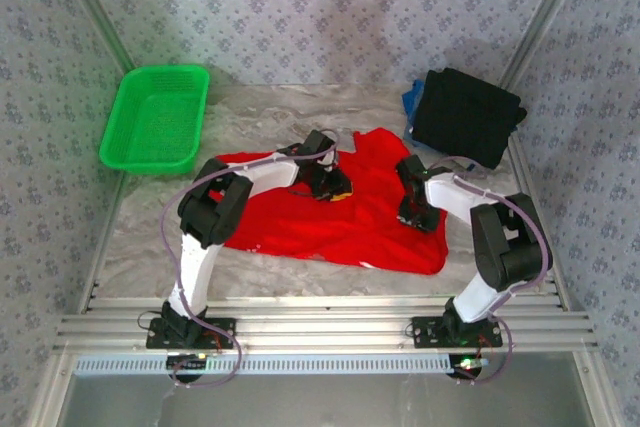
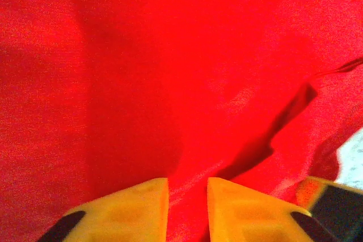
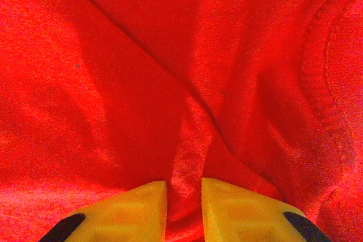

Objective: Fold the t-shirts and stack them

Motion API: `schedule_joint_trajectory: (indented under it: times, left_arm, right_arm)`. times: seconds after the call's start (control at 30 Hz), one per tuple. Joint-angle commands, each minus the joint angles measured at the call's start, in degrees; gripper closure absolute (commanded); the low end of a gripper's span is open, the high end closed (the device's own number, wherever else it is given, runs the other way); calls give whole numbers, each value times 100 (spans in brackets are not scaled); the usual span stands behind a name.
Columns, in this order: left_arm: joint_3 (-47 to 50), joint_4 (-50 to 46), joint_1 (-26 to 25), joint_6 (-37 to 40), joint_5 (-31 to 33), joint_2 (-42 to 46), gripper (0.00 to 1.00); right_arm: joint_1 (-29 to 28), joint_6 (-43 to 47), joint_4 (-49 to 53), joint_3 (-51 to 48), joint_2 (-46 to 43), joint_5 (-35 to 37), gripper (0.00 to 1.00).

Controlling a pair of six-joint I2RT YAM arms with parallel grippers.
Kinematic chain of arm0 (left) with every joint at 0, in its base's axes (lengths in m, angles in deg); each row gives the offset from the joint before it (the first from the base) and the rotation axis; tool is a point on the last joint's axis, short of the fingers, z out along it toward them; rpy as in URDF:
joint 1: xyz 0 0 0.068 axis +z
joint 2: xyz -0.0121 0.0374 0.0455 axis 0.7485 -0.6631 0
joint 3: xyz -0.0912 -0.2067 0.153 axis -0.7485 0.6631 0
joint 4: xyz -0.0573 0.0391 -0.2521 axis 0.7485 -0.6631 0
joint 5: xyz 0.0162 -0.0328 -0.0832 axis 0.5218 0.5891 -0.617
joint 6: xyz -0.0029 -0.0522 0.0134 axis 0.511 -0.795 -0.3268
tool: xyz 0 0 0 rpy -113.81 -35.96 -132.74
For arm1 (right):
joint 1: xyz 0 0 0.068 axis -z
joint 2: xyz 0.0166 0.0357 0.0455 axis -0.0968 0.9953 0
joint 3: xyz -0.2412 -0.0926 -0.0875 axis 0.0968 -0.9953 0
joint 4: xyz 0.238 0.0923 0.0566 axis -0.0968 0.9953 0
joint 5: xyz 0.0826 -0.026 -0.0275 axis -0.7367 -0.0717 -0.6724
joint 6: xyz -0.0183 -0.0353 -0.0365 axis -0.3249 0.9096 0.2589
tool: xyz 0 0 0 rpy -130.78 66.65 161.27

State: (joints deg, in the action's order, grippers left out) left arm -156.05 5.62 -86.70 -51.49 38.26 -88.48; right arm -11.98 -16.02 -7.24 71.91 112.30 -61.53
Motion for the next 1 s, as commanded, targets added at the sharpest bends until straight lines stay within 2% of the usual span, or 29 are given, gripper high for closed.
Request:
schedule_joint_trajectory:
  times: [0.0, 0.03, 0.07, 0.33, 0.43, 0.53, 0.63, 0.83, 0.97]
  left_arm:
    - [-112, -510, 9, 170, 532, 259, 48]
    - [-73, -503, 2, 157, 652, 367, 39]
    - [-60, -544, 5, 156, 775, 497, 36]
    - [-289, -1054, -93, 379, 905, 1094, 31]
    - [-66, -947, -88, 384, 1001, 1334, 30]
    - [483, -332, -35, 307, 1202, 1936, 28]
    - [852, -68, 40, 437, 1520, 2594, 22]
    - [1428, -313, 467, 564, 1752, 3382, 21]
    - [2079, -366, 782, 533, 1984, 4066, 20]
  right_arm:
    - [115, -169, 544, -116, -243, 422, 72]
    - [122, -184, 569, -102, -311, 457, 71]
    - [127, -190, 590, -84, -383, 475, 70]
    - [93, -167, 518, 221, -915, 597, 63]
    - [150, 163, -43, 252, -1154, 124, 58]
    - [234, 516, -507, 436, -993, -581, 55]
    - [226, 726, -902, 644, -723, -1076, 54]
    - [-26, 1139, -1212, 1054, -82, -1710, 57]
    - [-254, 1115, -1100, 1450, 470, -1945, 71]
